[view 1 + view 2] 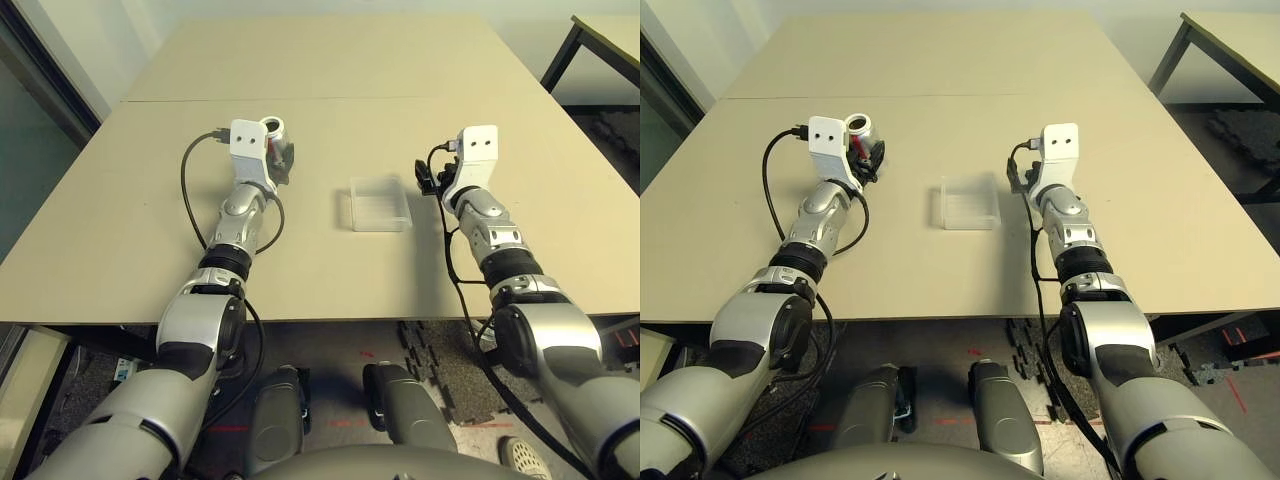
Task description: Pour the medicine from the bottle into the box.
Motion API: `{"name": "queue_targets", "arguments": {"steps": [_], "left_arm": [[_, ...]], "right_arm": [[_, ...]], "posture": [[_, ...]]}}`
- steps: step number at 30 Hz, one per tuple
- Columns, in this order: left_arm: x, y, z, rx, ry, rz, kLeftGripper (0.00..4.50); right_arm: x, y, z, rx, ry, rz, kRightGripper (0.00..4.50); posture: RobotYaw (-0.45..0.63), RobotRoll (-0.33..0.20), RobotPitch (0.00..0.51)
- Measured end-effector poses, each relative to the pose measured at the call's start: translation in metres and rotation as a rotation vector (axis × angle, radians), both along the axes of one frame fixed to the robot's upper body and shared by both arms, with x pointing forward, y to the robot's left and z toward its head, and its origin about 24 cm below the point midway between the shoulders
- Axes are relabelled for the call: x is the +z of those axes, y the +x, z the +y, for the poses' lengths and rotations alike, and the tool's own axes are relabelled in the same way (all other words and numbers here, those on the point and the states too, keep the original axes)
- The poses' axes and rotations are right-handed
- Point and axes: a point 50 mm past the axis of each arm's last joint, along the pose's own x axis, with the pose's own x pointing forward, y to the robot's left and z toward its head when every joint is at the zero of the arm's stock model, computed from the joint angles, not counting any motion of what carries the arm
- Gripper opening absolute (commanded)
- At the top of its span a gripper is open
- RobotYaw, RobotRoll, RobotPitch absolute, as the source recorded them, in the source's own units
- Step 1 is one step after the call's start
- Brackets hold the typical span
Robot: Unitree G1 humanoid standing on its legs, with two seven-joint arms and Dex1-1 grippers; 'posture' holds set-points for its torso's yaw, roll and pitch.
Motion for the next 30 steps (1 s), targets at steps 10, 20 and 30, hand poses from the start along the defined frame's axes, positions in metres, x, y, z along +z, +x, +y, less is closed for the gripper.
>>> {"name": "queue_targets", "arguments": {"steps": [10, 20, 30], "left_arm": [[0.038, 0.013, 0.036, 0.037, 0.194, -0.023, 2.48], [0.153, 0.021, -0.031, -0.342, 1.242, -0.382, 2.48], [0.107, 0.005, -0.114, -0.71, 2.097, -0.726, 2.48]], "right_arm": [[0.034, -0.072, -0.028, 0.254, -0.154, 0.182, 4.5], [0.009, -0.108, 0.005, 0.632, -0.303, 0.494, 4.5], [0.002, -0.076, 0.036, 0.634, -0.296, 0.428, 4.5]], "posture": [[-0.13, 0.0, 0.084], [-0.15, 0.0, 0.064], [-0.23, 0.0, 0.042]]}}
